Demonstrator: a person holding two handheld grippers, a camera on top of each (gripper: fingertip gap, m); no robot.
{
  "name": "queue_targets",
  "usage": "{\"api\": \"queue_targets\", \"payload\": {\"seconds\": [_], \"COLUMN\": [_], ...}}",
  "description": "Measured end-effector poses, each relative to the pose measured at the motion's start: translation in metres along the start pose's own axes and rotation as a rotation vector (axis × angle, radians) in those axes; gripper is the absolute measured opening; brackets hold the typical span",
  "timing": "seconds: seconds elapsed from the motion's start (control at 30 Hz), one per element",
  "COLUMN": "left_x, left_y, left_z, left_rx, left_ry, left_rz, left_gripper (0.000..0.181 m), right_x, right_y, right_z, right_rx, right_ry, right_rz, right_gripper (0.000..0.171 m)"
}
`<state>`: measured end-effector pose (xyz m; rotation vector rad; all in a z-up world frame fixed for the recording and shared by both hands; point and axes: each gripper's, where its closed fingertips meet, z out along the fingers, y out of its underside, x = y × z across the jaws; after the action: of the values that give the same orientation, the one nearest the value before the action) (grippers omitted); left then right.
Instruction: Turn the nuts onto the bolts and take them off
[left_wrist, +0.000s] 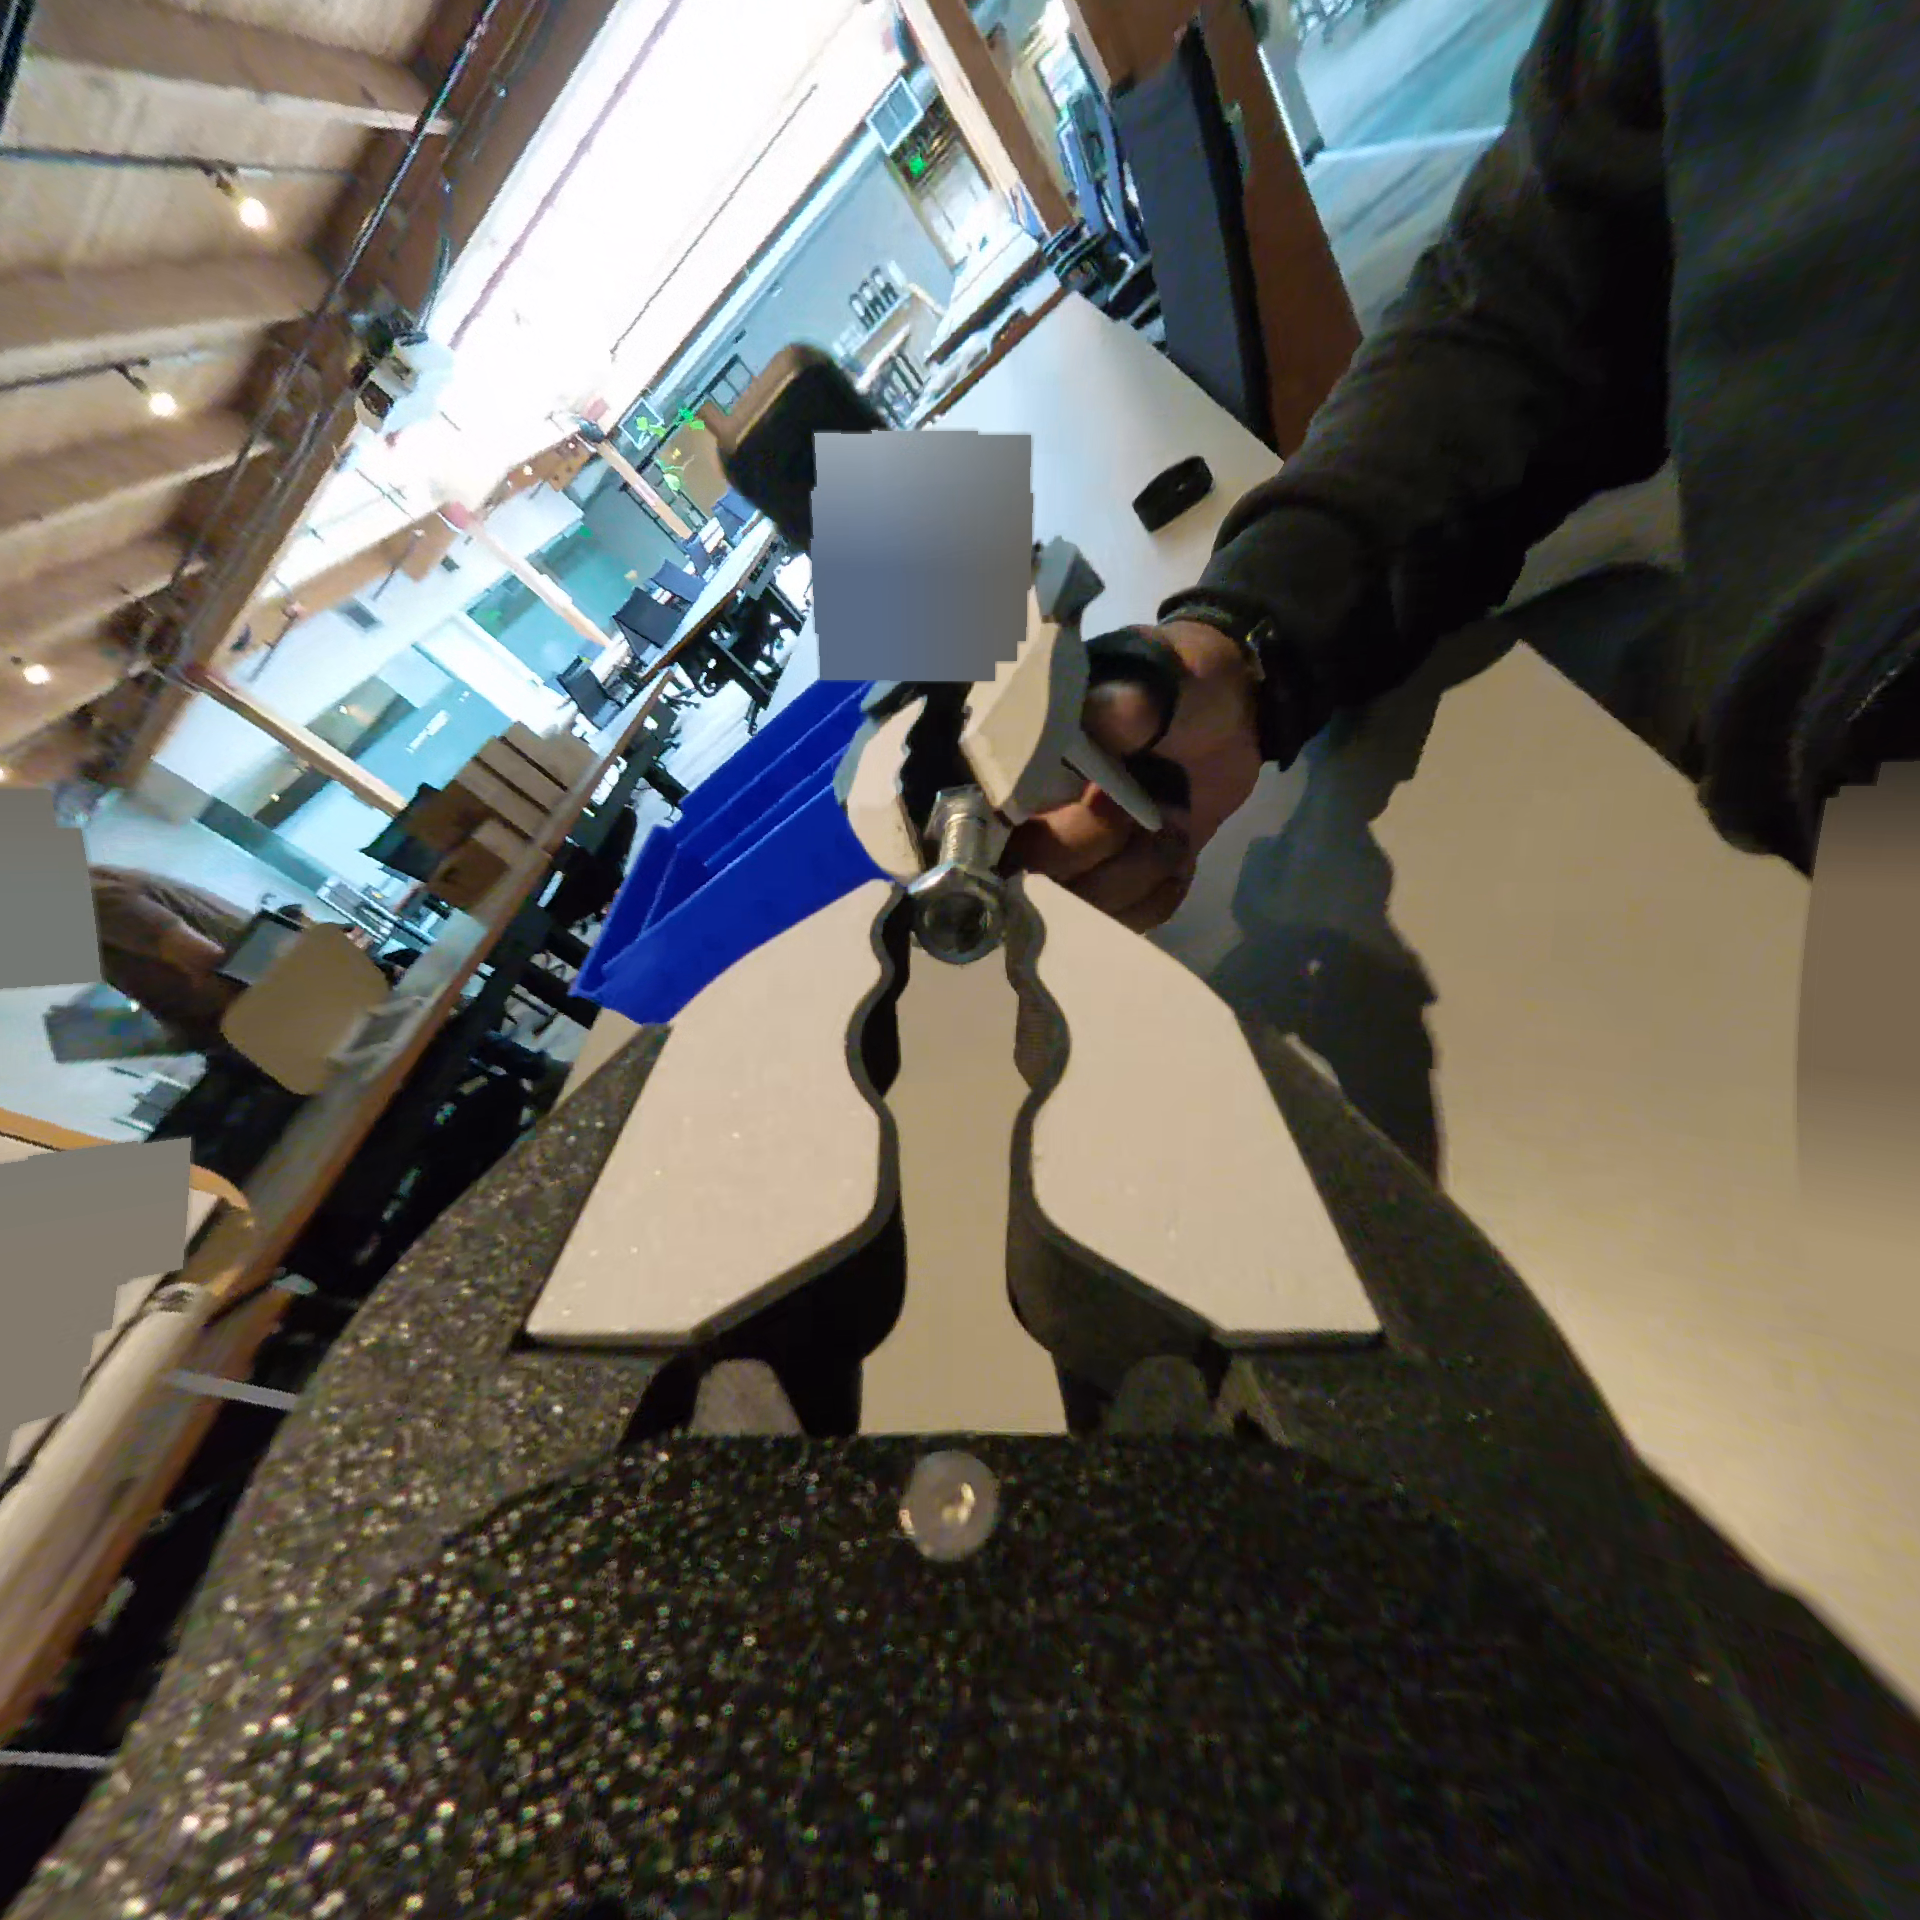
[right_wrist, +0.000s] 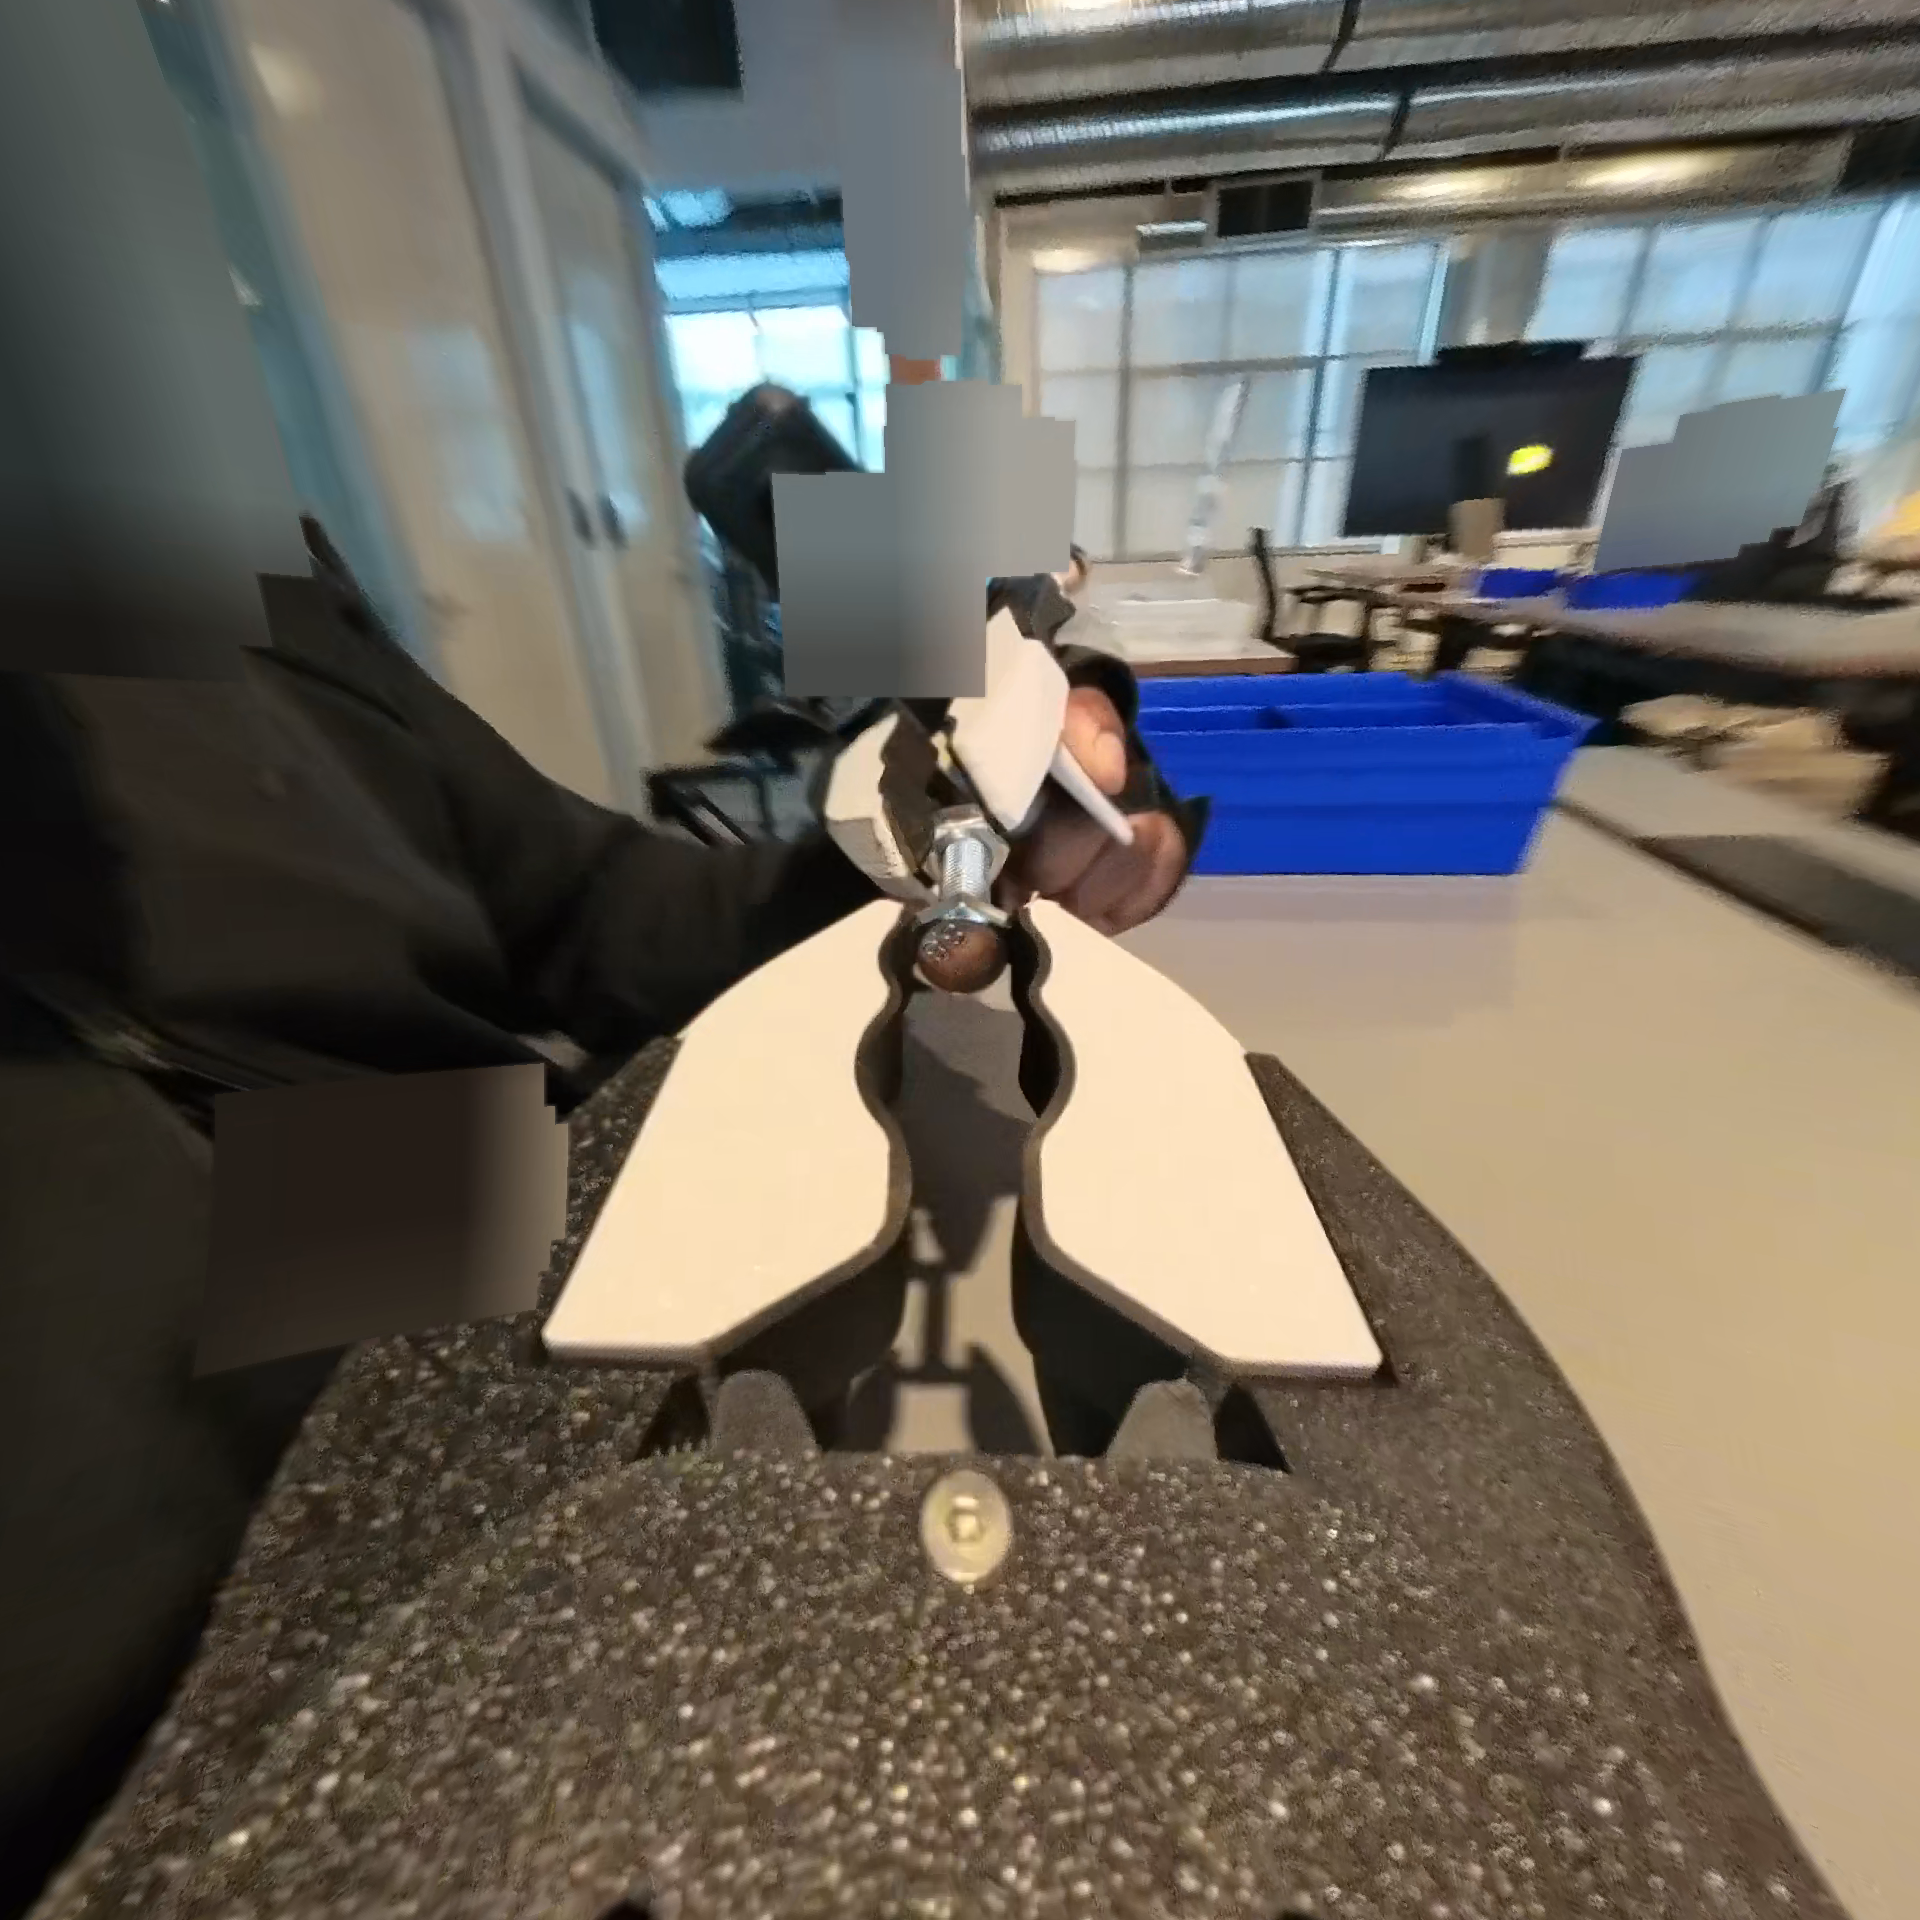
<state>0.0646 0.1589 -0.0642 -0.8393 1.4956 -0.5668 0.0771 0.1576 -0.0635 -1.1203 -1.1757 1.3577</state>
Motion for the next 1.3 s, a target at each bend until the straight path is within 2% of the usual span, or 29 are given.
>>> {"api": "queue_targets", "payload": {"seconds": [0.2,0.4,0.73,0.9,1.3], "left_x": [0.005,0.006,0.002,0.003,0.012], "left_y": [-0.009,-0.015,-0.027,-0.039,-0.084], "left_z": [0.000,0.000,0.004,0.006,0.006], "left_rx": [0.033,0.081,0.249,0.338,0.554], "left_ry": [-0.005,-0.005,0.069,0.106,0.171], "left_rz": [0.094,0.100,-0.206,-0.313,-0.376], "left_gripper": [0.017,0.017,0.017,0.017,0.017], "right_x": [-0.007,-0.010,-0.013,-0.020,-0.053], "right_y": [0.000,-0.001,-0.010,-0.017,-0.038], "right_z": [0.000,0.001,-0.003,-0.004,-0.004], "right_rx": [0.087,0.145,0.200,0.275,0.478], "right_ry": [-0.147,-0.232,-0.229,-0.282,-0.419], "right_rz": [0.275,0.430,0.353,0.365,0.358], "right_gripper": [0.017,0.017,0.017,0.017,0.017]}}
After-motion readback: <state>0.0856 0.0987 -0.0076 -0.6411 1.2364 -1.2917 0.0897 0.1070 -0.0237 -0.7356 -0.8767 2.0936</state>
